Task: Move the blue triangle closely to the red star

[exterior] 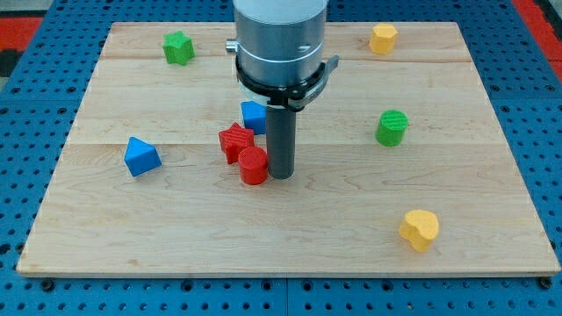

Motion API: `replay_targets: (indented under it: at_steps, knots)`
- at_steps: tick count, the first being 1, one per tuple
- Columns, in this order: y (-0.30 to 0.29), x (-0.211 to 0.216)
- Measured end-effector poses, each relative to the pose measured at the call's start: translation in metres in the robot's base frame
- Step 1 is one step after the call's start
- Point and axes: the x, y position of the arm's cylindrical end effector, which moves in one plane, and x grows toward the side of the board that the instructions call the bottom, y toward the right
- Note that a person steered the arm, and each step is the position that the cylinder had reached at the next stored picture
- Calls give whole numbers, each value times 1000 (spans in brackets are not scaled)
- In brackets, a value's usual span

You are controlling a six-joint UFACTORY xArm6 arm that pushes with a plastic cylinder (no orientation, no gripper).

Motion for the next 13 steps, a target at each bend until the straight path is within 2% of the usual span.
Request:
replay_targets:
  at_steps: [1,2,3,4,5,6,7,8,9,13]
  knots:
    - [-20,59]
    - [-139,41]
    - [-194,-9]
    - [-185,-27]
    - [-264,-29]
    - [-268,-48]
    - [-182,-38]
    - [-136,-37]
    - [-160,-40]
    - [-164,-40]
